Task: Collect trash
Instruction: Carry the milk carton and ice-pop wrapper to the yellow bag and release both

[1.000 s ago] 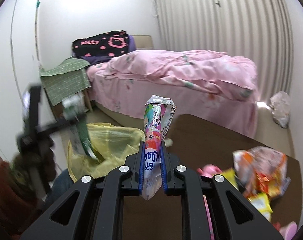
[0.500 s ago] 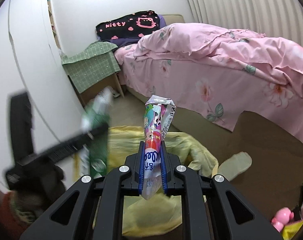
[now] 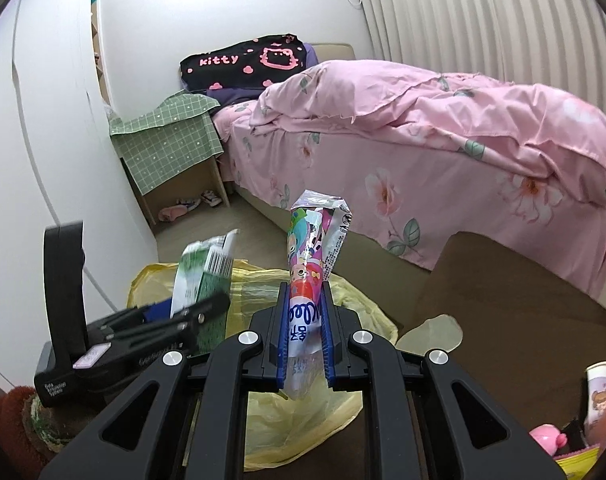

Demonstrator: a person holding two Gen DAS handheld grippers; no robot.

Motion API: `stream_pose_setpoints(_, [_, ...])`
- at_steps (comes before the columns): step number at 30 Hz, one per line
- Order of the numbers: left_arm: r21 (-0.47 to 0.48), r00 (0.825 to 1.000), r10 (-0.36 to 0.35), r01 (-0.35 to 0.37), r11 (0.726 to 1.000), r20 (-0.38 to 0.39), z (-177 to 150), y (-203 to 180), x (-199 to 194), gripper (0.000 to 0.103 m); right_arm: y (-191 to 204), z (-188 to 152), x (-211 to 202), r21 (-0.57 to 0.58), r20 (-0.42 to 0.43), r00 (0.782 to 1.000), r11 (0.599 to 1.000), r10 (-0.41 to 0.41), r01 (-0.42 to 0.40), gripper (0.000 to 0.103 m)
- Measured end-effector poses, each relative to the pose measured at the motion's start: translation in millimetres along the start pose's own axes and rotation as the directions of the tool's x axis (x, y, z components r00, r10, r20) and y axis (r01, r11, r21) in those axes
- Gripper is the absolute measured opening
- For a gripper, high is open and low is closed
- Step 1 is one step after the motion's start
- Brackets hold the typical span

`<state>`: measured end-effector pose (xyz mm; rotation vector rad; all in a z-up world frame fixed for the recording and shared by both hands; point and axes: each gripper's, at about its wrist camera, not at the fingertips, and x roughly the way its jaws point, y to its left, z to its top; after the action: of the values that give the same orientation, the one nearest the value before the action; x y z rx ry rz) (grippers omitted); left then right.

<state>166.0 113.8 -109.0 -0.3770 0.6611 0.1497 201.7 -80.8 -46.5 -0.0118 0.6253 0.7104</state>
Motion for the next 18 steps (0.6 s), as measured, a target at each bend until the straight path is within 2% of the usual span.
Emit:
stream_pose_setpoints(3, [-0.015, 0.999, 0.005, -0.005, 1.000, -0.035, -5.1, 7.2, -5.7, 0.053, 2.1, -1.9, 7.8, 0.025, -0.029, 0.999, 0.999, 0.044, -0.043, 0.014])
stream_pose_setpoints(5, [-0.038, 1.000, -0.006, 0.005, 0.999, -0.029, -2.8, 10.4, -11.4, 0.053, 7.5, -3.9, 13.9, 0.025, -0.047, 0.997, 0.998, 0.057, -0.056, 0.014])
stream_pose_setpoints(11, [-0.066, 0.998, -0.048, 0.046, 0.997, -0.039, 12.3, 12.9, -24.6, 0.053, 12.0, -10.2, 31.9, 0.035, -0.098, 0.994, 0.998, 0.047, -0.043, 0.017])
stream_pose_setpoints(12, [-0.076, 0.997, -0.065, 0.062, 0.995, -0.040, 13.5, 13.8, -26.5, 0.059, 10.2, -12.1, 36.2, 0.044, -0.125, 0.991, 0.998, 0.054, -0.049, 0.022])
stream_pose_setpoints(13, [-0.084, 0.995, -0.087, 0.083, 0.993, -0.039, 14.8, 14.3, -27.9, 0.074, 8.1, -14.1, 39.1, 0.055, -0.147, 0.987, 0.997, 0.063, -0.055, 0.037])
stream_pose_setpoints(14, [-0.092, 0.994, -0.104, 0.100, 0.991, -0.040, 15.6, 15.2, -29.8, 0.082, 4.8, -17.7, 38.2, 0.073, -0.152, 0.985, 0.995, 0.077, -0.067, 0.044])
stream_pose_setpoints(15, [-0.095, 0.993, -0.113, 0.109, 0.990, -0.037, 16.5, 15.6, -32.3, 0.090, 3.2, -19.6, 34.8, 0.077, -0.146, 0.986, 0.994, 0.086, -0.075, 0.045])
stream_pose_setpoints(18, [-0.070, 0.995, -0.103, 0.101, 0.992, -0.019, 19.9, 9.9, -41.7, 0.090, -0.4, -21.9, 18.7, 0.065, -0.126, 0.991, 0.997, 0.037, -0.029, 0.046])
